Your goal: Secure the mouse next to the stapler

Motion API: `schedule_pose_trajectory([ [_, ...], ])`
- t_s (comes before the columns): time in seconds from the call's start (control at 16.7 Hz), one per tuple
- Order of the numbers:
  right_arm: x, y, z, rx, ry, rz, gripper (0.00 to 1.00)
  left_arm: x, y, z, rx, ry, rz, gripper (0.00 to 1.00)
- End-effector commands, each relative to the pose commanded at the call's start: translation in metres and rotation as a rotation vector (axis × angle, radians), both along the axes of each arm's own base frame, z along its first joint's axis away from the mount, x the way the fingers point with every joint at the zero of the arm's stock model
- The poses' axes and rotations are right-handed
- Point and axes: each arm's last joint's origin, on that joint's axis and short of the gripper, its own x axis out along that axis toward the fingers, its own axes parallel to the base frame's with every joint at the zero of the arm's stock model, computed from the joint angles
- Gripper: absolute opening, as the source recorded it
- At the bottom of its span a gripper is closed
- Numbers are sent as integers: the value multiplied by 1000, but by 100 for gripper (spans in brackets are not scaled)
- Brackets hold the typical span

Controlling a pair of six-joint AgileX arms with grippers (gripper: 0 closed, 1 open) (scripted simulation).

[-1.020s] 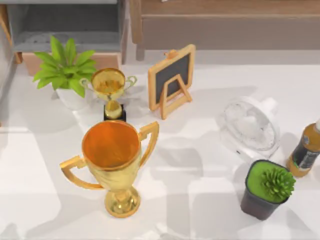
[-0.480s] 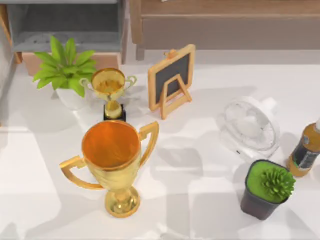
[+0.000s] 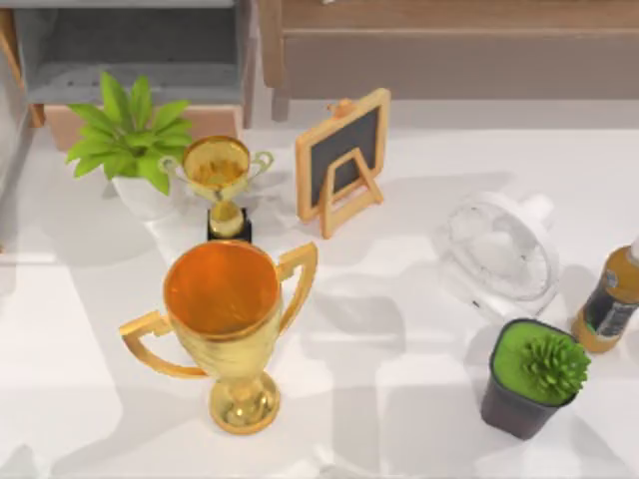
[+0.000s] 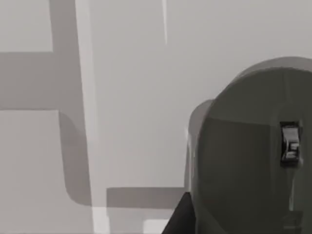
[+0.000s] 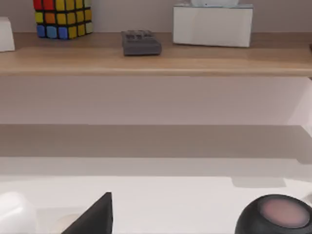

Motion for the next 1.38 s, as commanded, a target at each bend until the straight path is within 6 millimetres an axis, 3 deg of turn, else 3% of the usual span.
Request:
schedule_pose_trajectory([
  [0.54, 0, 0, 0, 0, 0, 0, 100, -1, 2, 5, 2, -9, 3, 0],
  [0.9, 0, 0, 0, 0, 0, 0, 100, -19, 3, 52, 0, -73, -4, 0],
  [1.38, 0, 0, 0, 0, 0, 0, 100, -73, -8, 147, 87, -293, -55, 0],
])
